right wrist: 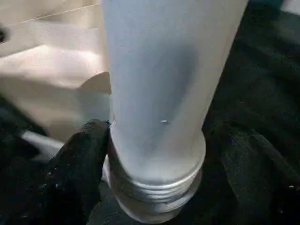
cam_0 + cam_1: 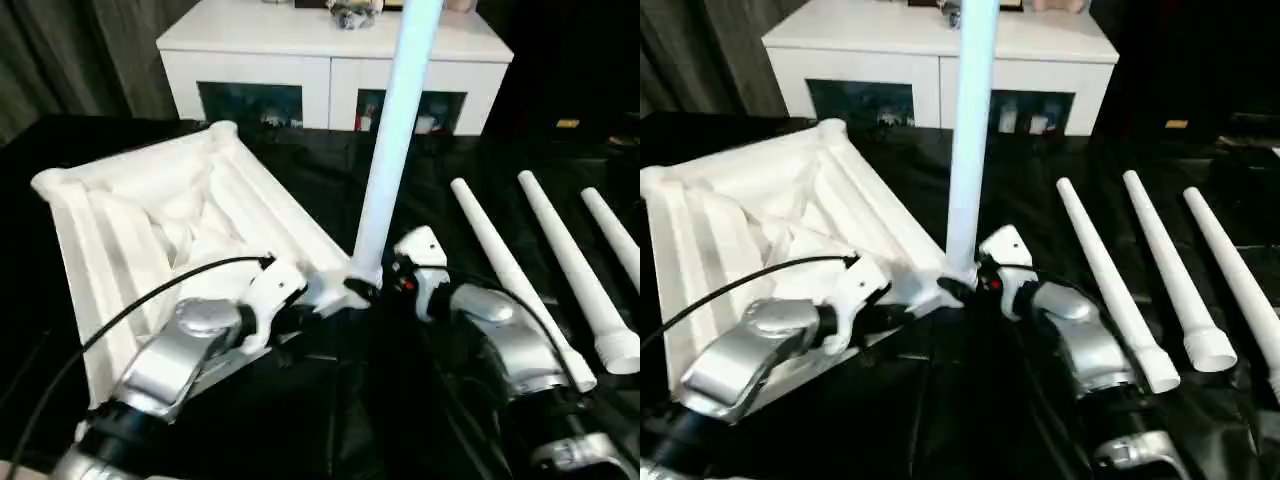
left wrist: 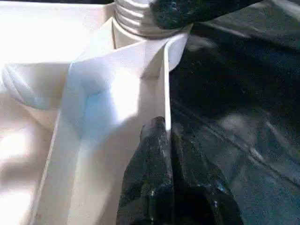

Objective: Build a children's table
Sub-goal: Rotate leg to tighten

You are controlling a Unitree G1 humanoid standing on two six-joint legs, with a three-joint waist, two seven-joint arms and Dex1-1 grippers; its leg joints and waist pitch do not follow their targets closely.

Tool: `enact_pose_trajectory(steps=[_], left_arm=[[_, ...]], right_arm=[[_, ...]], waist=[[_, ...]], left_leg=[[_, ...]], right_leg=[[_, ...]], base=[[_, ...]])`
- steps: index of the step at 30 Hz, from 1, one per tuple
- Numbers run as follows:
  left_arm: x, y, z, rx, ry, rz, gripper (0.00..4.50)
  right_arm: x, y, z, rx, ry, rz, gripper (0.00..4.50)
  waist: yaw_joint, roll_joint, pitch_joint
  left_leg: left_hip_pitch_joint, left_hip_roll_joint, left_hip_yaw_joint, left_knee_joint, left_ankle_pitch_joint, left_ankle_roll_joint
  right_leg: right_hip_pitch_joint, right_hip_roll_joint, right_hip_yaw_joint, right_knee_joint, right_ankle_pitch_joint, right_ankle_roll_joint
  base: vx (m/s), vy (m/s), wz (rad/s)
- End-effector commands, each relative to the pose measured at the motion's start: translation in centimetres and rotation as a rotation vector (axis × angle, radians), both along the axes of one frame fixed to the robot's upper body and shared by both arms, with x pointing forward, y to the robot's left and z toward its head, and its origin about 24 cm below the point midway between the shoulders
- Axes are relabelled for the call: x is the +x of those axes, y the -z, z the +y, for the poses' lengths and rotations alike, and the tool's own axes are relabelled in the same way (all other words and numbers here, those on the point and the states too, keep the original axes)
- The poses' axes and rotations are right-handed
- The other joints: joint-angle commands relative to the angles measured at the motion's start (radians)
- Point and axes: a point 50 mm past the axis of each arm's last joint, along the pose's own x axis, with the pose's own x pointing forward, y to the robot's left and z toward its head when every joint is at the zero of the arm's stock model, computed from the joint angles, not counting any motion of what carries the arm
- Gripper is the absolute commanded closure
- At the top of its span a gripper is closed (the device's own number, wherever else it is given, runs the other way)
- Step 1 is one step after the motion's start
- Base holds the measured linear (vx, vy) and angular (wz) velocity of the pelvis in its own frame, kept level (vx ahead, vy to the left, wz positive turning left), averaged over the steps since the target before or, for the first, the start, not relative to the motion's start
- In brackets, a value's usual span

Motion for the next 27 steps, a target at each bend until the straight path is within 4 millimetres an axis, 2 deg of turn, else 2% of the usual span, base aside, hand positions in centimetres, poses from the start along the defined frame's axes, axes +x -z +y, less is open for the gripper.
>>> enact_pose_trajectory(steps=[1, 3, 5, 8, 13, 14, 16, 18, 24, 27], left_arm=[[-1.1, 0.8, -0.2, 0.003, 0.068, 0.080, 4.50], [-1.3, 0.7, 0.2, 0.008, 0.082, 0.085, 4.50], [-1.4, 0.7, 0.5, 0.011, 0.088, 0.089, 4.50], [-1.5, 0.6, 0.7, 0.013, 0.091, 0.093, 4.50], [-1.7, 0.6, 0.9, 0.015, 0.097, 0.098, 4.50], [-1.8, 0.6, 1.0, 0.017, 0.101, 0.102, 4.50], [-1.8, 0.6, 1.0, 0.018, 0.103, 0.104, 4.50], [-1.8, 0.6, 1.1, 0.019, 0.102, 0.104, 4.50], [-1.8, 0.6, 1.1, 0.020, 0.102, 0.106, 4.50], [-1.8, 0.6, 1.2, 0.021, 0.103, 0.108, 4.50]], right_arm=[[-0.6, -0.4, 0.0, 0.010, -0.099, 0.006, 0.74], [-1.1, -0.4, -0.3, -0.009, -0.169, 0.025, 0.74], [-1.1, -0.4, -0.4, -0.017, -0.188, 0.029, 0.74], [-1.0, -0.3, -0.5, -0.013, -0.197, 0.029, 0.74], [-1.0, -0.4, -0.4, -0.005, -0.218, 0.032, 0.74], [-1.1, -0.2, -0.4, -0.013, -0.237, 0.038, 0.89], [-1.3, -0.1, -0.4, -0.018, -0.249, 0.047, 0.89], [-1.3, 0.1, -0.4, -0.023, -0.252, 0.052, 1.17], [-1.3, 0.2, -0.5, -0.032, -0.254, 0.057, 1.70], [-1.3, 0.2, -0.5, -0.031, -0.254, 0.058, 1.81]], waist=[[0.004, -0.006, -0.057], [0.008, -0.008, -0.053], [0.010, -0.008, -0.048], [0.011, -0.009, -0.047], [0.011, -0.009, -0.051], [0.012, -0.009, -0.052], [0.012, -0.009, -0.053], [0.014, -0.010, -0.054], [0.013, -0.008, -0.052], [0.013, -0.009, -0.053]], left_leg=[[-0.001, 0.040, -0.003, -0.059, -0.137, 0.108], [0.001, 0.042, -0.003, -0.063, -0.171, 0.097], [0.003, 0.043, -0.004, -0.067, -0.223, 0.070], [0.005, 0.044, -0.007, -0.070, -0.251, 0.041], [0.004, 0.043, -0.007, -0.069, -0.233, 0.038], [0.003, 0.042, -0.006, -0.067, -0.218, 0.045], [0.002, 0.042, -0.006, -0.065, -0.200, 0.051], [0.002, 0.041, -0.005, -0.063, -0.178, 0.059], [0.003, 0.042, -0.006, -0.065, -0.209, 0.050], [0.003, 0.041, -0.006, -0.064, -0.206, 0.048]], right_leg=[[0.058, -0.044, 0.037, -0.039, -0.076, -0.283], [0.056, -0.044, 0.038, -0.044, -0.138, -0.270], [0.051, -0.046, 0.040, -0.052, -0.224, -0.248], [0.049, -0.045, 0.041, -0.054, -0.269, -0.230], [0.050, -0.045, 0.042, -0.050, -0.232, -0.230], [0.051, -0.044, 0.042, -0.048, -0.212, -0.236], [0.052, -0.045, 0.042, -0.046, -0.194, -0.241], [0.053, -0.045, 0.041, -0.043, -0.176, -0.249], [0.052, -0.044, 0.040, -0.047, -0.218, -0.241], [0.053, -0.044, 0.041, -0.046, -0.210, -0.240]], base=[[0.000, 0.000, 0.00], [0.000, 0.000, 0.00], [0.000, 0.000, 0.00], [0.000, 0.000, 0.00], [0.000, 0.000, 0.00], [0.000, 0.000, 0.00], [0.000, 0.000, 0.00], [0.000, 0.000, 0.00], [0.000, 0.000, 0.00], [0.000, 0.000, 0.00]])
